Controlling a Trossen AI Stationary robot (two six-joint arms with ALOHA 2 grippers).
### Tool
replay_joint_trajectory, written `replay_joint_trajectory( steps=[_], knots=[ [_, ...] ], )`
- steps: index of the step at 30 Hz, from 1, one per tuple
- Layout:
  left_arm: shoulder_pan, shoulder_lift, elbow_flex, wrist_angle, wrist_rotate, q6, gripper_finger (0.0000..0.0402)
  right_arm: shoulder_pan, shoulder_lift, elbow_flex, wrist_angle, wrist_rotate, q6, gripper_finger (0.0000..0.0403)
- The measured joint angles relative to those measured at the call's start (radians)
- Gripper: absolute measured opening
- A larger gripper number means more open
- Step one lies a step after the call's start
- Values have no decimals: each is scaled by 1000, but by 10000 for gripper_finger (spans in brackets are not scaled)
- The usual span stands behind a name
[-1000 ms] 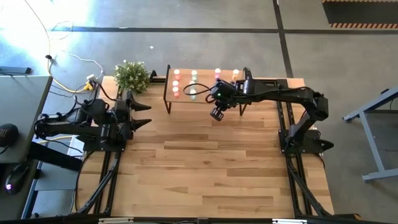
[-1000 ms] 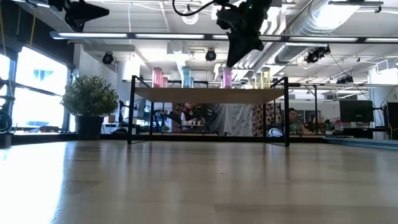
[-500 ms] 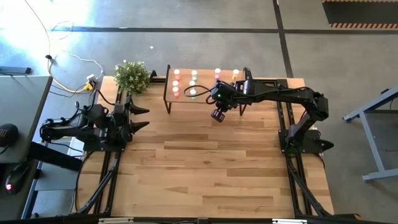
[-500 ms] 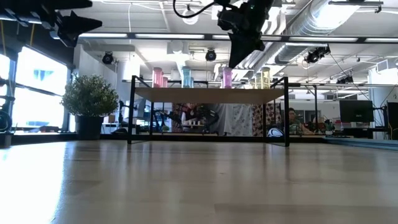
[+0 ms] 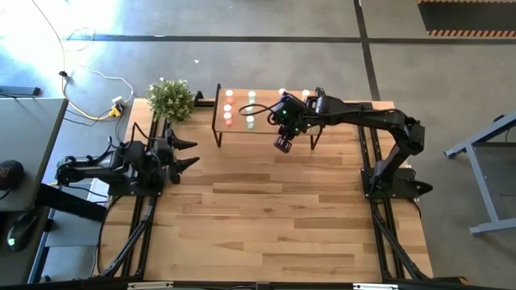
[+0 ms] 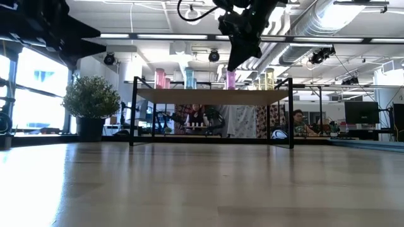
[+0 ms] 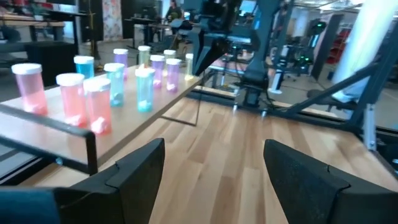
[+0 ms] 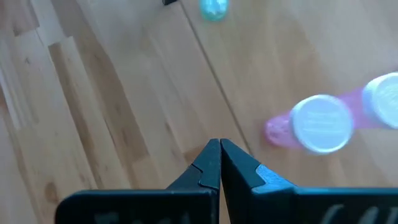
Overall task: Pick and place medicine bottles onto shelf by color
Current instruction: Return to Home Position
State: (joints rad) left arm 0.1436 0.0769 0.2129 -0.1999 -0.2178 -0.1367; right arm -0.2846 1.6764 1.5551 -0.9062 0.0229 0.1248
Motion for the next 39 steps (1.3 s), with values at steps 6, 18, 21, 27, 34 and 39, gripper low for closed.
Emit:
replay_joint_trajectory(
  steps=[6,18,21,27,34,39],
  knots=[
    [0,1,-22,17,-14,-14,266,-31,5,0,8,-7,-15,0],
    [0,1,-22,16,-40,-7,266,-6,34,0,7,-6,40,0],
    [0,1,-22,8,-40,-8,266,29,36,0,8,43,46,0],
    [0,1,-22,7,-39,-9,266,82,-2,-106,63,81,147,0],
    [0,1,-22,10,-40,-9,266,112,-120,-295,326,87,217,0],
    [0,1,-22,9,-57,-15,266,75,-147,-353,444,136,168,0]
  ],
)
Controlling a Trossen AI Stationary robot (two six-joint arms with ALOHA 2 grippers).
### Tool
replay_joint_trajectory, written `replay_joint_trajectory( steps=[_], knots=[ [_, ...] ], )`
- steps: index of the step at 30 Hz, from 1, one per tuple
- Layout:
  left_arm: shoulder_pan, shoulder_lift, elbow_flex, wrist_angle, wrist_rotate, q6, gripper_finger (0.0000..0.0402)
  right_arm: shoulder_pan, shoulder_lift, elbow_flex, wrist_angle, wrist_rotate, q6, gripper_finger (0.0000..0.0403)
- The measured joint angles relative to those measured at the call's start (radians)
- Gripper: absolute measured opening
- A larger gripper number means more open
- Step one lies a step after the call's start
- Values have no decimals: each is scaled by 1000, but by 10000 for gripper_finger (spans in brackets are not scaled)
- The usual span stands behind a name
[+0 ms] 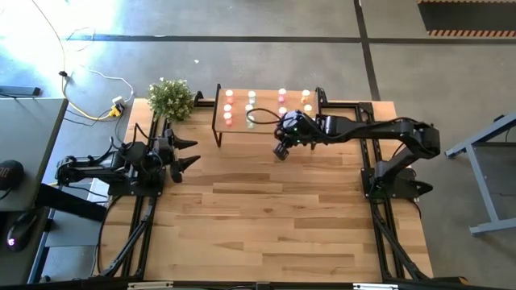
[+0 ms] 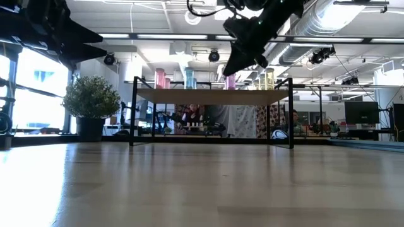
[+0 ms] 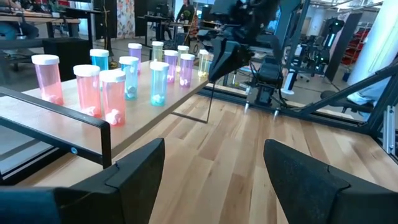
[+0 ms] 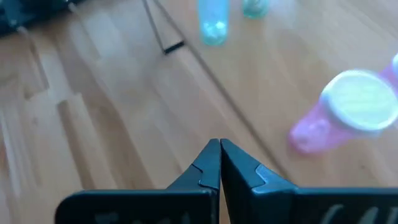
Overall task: Pick and place medicine bottles onto shelf by color
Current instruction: Return to Home Position
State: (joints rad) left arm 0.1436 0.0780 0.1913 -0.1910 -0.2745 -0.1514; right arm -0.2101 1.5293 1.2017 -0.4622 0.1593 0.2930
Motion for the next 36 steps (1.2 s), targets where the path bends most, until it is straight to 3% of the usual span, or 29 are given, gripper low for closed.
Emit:
replay_joint_trajectory(
  steps=[15,36],
  knots=[
    [0,0,0,-7,-2,-3,266,-61,2,-46,79,-14,-3,0],
    [0,0,0,-46,-2,-3,266,8,1,-23,142,-3,68,0]
  ],
)
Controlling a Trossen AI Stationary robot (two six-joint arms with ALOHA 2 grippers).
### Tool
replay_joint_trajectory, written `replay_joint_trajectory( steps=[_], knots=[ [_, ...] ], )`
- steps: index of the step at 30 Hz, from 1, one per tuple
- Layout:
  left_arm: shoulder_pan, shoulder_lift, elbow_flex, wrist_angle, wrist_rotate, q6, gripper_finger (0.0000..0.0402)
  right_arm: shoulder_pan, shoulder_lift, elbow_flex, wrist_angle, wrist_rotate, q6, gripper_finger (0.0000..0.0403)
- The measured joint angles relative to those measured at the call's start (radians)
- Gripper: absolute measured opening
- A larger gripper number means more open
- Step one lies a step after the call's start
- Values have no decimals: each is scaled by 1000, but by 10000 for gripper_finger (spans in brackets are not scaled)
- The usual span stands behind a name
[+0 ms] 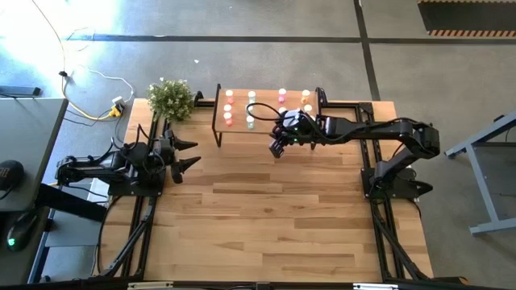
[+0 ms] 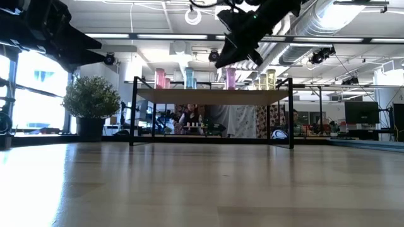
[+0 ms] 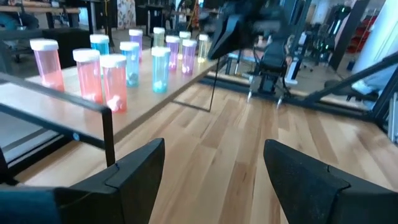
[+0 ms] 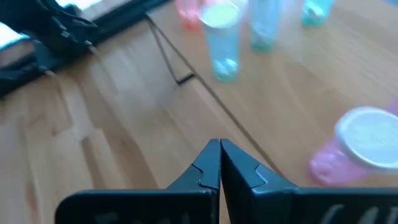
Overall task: Pick and place medicine bottles onto shelf by color
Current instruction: Return to Home Position
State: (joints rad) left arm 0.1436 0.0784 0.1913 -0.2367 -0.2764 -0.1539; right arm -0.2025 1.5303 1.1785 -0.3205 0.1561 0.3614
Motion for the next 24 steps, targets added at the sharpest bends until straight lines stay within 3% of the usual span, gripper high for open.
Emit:
replay_joint_trajectory(
  steps=[14,24],
  knots=[
    [0,-4,-55,6,65,8,266,88,-1,153,-12,53,-41,0],
    [0,-6,-131,151,93,-4,266,99,-56,267,-126,102,-139,0]
  ],
)
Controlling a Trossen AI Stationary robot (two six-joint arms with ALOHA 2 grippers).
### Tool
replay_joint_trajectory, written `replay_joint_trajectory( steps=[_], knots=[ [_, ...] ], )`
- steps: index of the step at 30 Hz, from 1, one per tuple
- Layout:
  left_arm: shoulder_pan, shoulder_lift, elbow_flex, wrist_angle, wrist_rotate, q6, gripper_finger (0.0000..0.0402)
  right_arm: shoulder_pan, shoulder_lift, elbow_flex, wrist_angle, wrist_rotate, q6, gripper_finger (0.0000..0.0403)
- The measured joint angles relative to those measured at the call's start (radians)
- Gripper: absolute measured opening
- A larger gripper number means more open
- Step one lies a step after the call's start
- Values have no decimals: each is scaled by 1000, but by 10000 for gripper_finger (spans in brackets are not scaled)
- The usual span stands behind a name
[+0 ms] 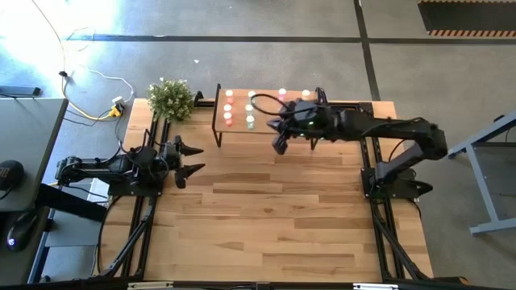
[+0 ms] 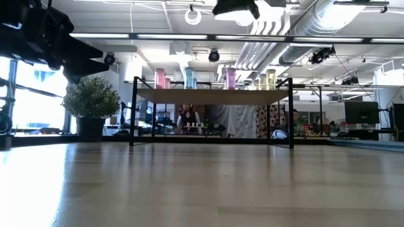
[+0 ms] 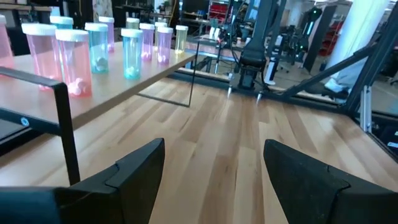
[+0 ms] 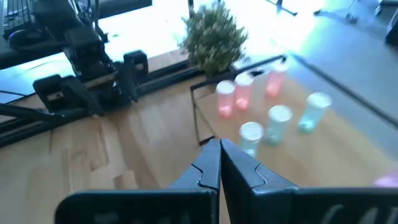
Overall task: Pick and place medicine bottles onto shelf by color
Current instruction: Return to Home Position
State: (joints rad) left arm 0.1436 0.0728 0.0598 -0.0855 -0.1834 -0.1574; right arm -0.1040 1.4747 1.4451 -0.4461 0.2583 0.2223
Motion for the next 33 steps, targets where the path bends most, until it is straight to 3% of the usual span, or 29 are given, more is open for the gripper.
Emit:
replay_joint_trajectory(
  steps=[11,22,33],
  knots=[
    [0,6,0,-19,7,-23,266,0,-314,-78,-97,108,-127,0],
    [0,7,0,-18,7,-23,266,90,-773,-572,20,125,-24,0],
    [0,7,0,-18,6,-23,266,165,-1022,-888,135,106,-72,0]
  ],
)
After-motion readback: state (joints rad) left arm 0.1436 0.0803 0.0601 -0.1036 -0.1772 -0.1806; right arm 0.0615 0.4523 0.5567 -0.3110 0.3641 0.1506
